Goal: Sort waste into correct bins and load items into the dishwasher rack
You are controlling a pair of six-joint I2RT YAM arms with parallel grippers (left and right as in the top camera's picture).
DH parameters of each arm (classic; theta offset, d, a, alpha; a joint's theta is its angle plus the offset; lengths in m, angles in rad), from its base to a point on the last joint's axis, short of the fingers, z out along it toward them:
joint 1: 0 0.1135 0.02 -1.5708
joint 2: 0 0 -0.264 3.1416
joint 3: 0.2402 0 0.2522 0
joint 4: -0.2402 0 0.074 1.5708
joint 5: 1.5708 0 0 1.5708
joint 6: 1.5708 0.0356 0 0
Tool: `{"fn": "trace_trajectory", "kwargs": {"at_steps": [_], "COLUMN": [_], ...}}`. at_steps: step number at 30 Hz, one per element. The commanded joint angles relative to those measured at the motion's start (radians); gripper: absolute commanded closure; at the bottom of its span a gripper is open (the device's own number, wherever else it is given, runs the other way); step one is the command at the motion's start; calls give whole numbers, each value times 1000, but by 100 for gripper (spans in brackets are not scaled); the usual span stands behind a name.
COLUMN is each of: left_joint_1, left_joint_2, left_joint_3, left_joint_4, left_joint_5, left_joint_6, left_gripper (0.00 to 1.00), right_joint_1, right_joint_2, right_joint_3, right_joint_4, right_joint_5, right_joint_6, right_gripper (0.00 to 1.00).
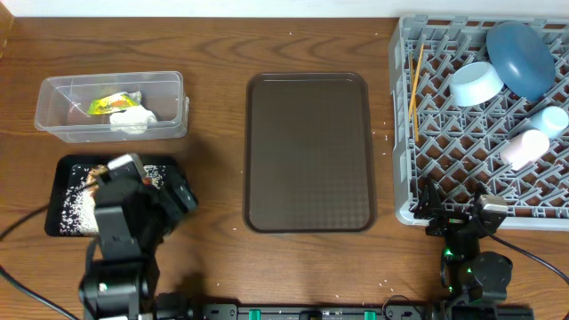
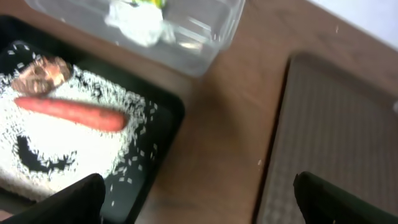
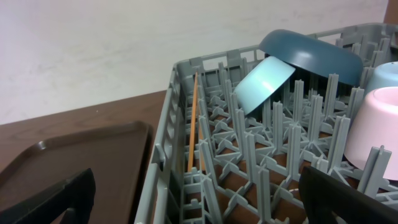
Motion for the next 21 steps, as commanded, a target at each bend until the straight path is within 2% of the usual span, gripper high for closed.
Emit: {"fn": "trace_trajectory", "kwargs": {"at_steps": [1, 8, 11, 21], "left_joint_1": [-6, -7, -7, -13], "left_joint_2": [-29, -97, -183, -510], "left_joint_3": [-68, -212, -293, -561], "left_joint_4": [14, 188, 242, 369], "left_joint_5": [15, 106, 123, 124], "left_joint_6": [44, 79, 111, 106], "left_gripper": [2, 2, 2, 2], "right_joint_1": [-16, -16, -16, -16], "right_joint_2": [-7, -7, -7, -7], "right_joint_3": [-2, -2, -2, -2], "right_joint_4": [-4, -4, -4, -4], "right_joint_5": [-7, -7, -7, -7], "right_joint_6": [-3, -3, -3, -3], "right_gripper": [1, 1, 1, 1]}}
